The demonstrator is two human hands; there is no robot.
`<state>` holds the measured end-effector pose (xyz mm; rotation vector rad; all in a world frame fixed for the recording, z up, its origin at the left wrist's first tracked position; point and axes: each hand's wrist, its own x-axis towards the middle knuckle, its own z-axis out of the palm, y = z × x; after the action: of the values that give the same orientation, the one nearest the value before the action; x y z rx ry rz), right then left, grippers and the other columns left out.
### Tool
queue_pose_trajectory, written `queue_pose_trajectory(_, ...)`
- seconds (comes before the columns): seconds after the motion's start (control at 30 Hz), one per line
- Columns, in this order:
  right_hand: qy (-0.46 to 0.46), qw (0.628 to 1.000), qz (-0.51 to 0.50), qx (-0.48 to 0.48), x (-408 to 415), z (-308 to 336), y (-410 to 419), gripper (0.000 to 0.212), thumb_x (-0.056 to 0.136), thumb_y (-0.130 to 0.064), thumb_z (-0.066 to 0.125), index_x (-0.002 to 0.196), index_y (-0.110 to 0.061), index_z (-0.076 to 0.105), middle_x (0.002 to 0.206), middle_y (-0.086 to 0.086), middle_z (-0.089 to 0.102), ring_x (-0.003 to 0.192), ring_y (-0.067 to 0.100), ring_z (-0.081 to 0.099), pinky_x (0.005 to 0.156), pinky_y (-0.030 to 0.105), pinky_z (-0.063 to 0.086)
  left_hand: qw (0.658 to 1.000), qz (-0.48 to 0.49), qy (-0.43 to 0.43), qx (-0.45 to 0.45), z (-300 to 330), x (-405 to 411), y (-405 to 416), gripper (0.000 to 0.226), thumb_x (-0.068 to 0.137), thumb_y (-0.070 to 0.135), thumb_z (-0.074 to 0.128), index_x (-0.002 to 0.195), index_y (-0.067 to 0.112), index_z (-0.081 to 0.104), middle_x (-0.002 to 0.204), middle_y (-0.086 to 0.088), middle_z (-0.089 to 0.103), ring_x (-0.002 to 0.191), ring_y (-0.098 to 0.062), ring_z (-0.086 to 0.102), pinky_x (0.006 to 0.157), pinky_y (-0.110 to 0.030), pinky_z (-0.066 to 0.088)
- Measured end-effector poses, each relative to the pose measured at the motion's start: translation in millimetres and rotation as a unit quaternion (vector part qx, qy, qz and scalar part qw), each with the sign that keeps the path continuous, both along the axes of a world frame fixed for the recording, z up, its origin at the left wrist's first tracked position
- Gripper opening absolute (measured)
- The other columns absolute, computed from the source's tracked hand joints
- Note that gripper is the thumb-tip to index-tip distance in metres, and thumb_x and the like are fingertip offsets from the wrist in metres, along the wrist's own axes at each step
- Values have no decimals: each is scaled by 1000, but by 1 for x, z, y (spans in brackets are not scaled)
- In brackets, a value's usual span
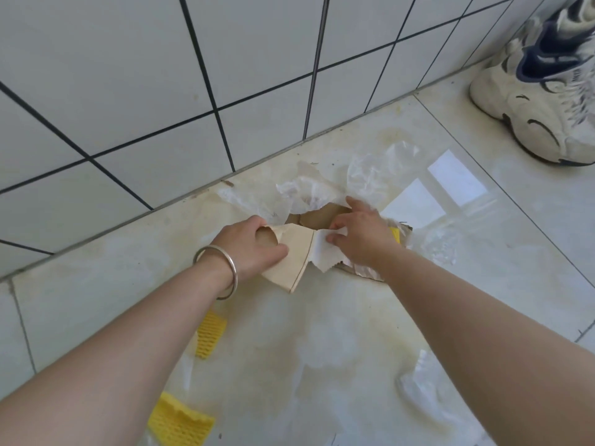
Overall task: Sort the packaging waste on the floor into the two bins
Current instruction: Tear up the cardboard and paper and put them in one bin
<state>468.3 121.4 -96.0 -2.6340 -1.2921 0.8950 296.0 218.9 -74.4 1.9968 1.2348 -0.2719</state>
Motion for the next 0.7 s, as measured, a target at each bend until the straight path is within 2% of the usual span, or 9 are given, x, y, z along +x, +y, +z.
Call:
queue_pose_trajectory(0.1,0,999,20,-50,13,-1,0,31,90,-32,57,119,-22,62,151,2,30,134,25,32,105,34,33,1000,-18,-11,-12,-6,8,3,44,78,42,62,116,21,54,116,1,54,102,-20,51,79,-26,37)
queue_pose_trajectory(0.23,-8,1000,1,-7,6,-8,-10,21,88,-27,59,106,-20,69,133,-1,44,119,20,44,92,31,42,999,-21,-20,-25,-18,11,2,53,74,43,67,120,23,51,134,3,40,116,-15,47,93,-24,35)
queue_pose_trajectory(0.37,-33,998,48,-13,-7,-4,-23,17,90,-28,55,100,-22,68,111,-3,58,104,18,51,77,28,40,1000,-24,-15,-13,-20,4,-5,56,75,41,68,124,21,49,135,1,41,119,-16,46,93,-21,32)
queue_pose_trajectory(0.47,-19,998,55,-12,-12,2,-39,17,89,-27,56,95,-21,70,104,-7,62,94,17,57,77,29,46,999,-8,-33,0,-20,-9,-19,58,75,40,69,125,18,48,133,2,43,119,-15,46,94,-20,32)
queue_pose_trajectory(0.57,32,998,-26,43,-10,13,-54,13,86,-24,62,90,-17,73,97,-10,64,90,15,59,78,30,49,993,85,-85,10,-19,-26,-34,61,72,39,73,123,15,52,126,0,50,115,-18,50,95,-23,36)
queue_pose_trajectory(0.63,73,988,-96,94,-7,26,-61,10,85,-22,66,84,-16,73,89,-12,63,83,11,57,69,22,45,973,194,-123,-21,-17,-36,-44,66,63,48,70,118,16,54,115,-2,58,109,-22,55,89,-28,42)
queue_pose_trajectory(0.7,124,968,-169,137,-6,38,-67,8,83,-23,69,78,-18,71,83,-16,62,74,7,56,59,15,42,943,288,-158,-58,-14,-42,-53,67,59,49,67,115,17,53,106,-2,59,100,-24,57,79,-28,40)
